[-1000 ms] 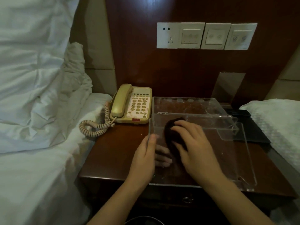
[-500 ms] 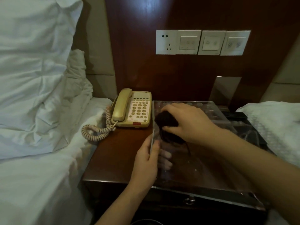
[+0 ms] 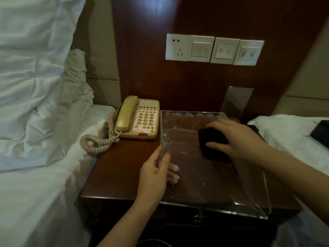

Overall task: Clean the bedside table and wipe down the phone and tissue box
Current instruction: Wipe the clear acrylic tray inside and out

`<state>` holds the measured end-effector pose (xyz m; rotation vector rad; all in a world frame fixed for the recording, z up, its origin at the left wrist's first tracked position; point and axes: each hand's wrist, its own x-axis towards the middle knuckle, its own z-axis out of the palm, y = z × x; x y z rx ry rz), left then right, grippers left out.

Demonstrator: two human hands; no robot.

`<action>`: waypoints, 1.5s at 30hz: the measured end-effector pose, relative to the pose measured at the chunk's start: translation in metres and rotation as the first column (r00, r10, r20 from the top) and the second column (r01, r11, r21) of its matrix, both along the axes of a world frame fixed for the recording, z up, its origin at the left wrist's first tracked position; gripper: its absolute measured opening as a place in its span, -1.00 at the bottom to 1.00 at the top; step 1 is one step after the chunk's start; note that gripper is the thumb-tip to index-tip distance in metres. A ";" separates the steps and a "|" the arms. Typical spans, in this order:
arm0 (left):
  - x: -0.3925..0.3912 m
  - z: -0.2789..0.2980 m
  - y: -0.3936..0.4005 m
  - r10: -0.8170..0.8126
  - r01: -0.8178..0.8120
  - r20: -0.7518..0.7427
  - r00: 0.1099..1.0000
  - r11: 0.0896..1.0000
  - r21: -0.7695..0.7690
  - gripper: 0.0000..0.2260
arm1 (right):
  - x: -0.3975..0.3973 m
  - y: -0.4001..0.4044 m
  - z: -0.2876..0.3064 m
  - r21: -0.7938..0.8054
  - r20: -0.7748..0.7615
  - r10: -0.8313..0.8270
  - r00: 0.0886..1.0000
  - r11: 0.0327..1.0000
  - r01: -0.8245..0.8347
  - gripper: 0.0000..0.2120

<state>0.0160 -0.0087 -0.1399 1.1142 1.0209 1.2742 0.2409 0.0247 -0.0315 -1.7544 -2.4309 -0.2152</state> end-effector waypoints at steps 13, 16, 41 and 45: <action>0.001 0.000 -0.006 0.129 -0.132 0.052 0.990 0.990 0.046 -0.63 | -0.006 0.014 -0.001 0.044 -0.024 0.088 0.996 0.995 -0.087 -0.52; 0.001 -0.002 -0.003 0.126 -0.127 0.047 0.991 0.991 0.033 -0.60 | 0.037 -0.001 -0.002 0.026 -0.035 -0.024 0.999 0.999 0.025 -0.52; 0.005 0.004 -0.008 0.181 -0.185 0.070 0.981 0.982 0.042 -0.59 | 0.036 -0.020 -0.034 0.086 -0.329 -0.416 0.848 0.881 0.466 -0.55; 0.007 0.006 -0.010 0.189 -0.193 0.079 0.979 0.981 0.035 -0.58 | 0.017 -0.035 -0.055 0.099 -0.537 -0.517 0.667 0.746 0.658 -0.58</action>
